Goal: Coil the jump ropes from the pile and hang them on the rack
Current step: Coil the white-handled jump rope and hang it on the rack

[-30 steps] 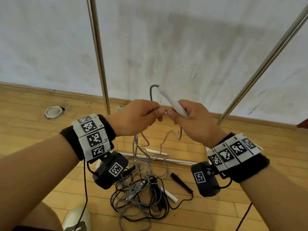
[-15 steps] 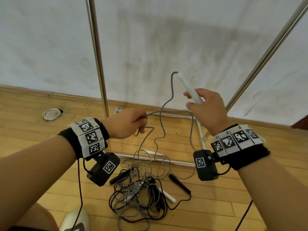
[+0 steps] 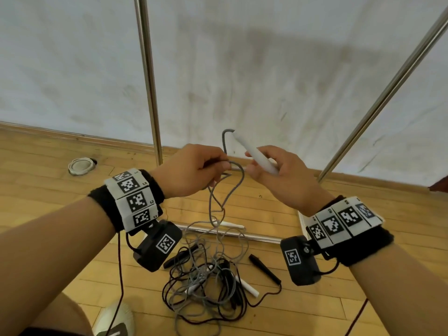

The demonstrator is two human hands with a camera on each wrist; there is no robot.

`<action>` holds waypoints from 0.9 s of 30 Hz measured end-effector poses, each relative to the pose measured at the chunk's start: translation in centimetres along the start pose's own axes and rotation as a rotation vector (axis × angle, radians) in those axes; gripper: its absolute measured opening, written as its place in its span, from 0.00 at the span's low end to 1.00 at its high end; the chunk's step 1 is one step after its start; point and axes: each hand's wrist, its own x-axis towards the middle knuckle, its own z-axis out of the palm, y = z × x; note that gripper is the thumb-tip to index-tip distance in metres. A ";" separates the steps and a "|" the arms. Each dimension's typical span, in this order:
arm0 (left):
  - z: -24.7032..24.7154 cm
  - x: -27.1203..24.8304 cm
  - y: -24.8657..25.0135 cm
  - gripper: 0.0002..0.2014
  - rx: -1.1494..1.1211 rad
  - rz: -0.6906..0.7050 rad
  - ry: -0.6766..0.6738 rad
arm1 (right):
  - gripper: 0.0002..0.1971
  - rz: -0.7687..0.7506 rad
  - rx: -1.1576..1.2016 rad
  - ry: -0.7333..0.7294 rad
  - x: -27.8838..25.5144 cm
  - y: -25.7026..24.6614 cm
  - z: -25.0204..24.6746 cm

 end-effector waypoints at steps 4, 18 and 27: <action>0.8 0.2 0.8 0.07 0.018 0.048 -0.026 | 0.07 -0.044 0.023 -0.051 -0.6 -0.1 0.5; -0.2 1.0 -2.6 0.11 0.135 -0.138 -0.081 | 0.14 0.004 -0.029 0.303 2.0 0.9 -2.4; -0.1 1.3 -2.5 0.10 0.171 -0.173 0.013 | 0.17 0.116 -0.026 0.203 2.0 2.8 -2.5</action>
